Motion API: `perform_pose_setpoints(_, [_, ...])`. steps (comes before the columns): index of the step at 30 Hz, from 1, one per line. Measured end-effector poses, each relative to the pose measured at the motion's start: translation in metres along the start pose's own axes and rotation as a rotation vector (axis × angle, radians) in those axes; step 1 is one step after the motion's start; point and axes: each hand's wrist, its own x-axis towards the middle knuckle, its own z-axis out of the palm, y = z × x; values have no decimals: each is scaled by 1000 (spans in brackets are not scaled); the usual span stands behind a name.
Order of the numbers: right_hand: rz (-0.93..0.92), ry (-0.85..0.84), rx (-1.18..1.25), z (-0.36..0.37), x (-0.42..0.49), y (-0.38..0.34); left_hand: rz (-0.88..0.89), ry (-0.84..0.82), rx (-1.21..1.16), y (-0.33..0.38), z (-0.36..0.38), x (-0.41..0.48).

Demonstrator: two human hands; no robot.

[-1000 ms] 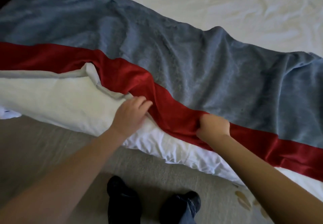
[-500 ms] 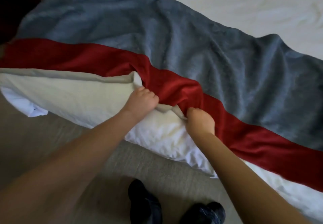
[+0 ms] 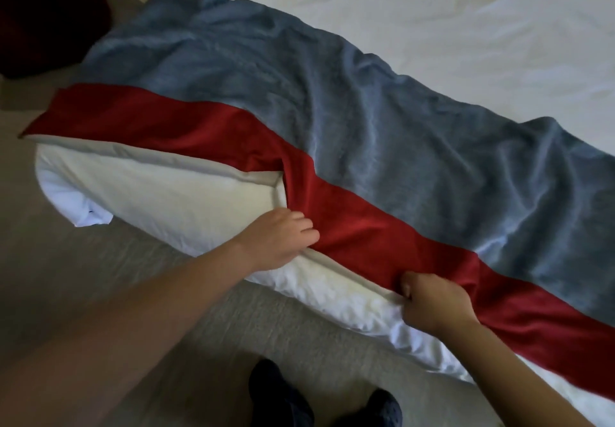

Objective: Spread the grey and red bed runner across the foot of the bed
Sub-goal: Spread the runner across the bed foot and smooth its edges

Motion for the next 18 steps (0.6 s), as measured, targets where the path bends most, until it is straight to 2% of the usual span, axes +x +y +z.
perform_pose_setpoints(2, [-28,98,45,-18,8,-18,-59,52,-42,-17,-6,-10])
perform_pose_setpoints(4, [-138,231,101,-35,20,-48,-163,112,-54,-36,-10,-24])
perform_pose_setpoints(8, [-424,398,122,-64,56,-127,-403,102,79,-75,-11,-46])
perform_pose_setpoints(10, [-481,476,79,-72,76,-168,-532,99,119,-94,-11,-52])
perform_pose_setpoints(13, [-389,553,29,-76,101,-216,-662,68,200,-115,-7,-60])
perform_pose_setpoints(18, [-204,459,-97,-75,128,-241,-546,-2,309,-127,-10,-66])
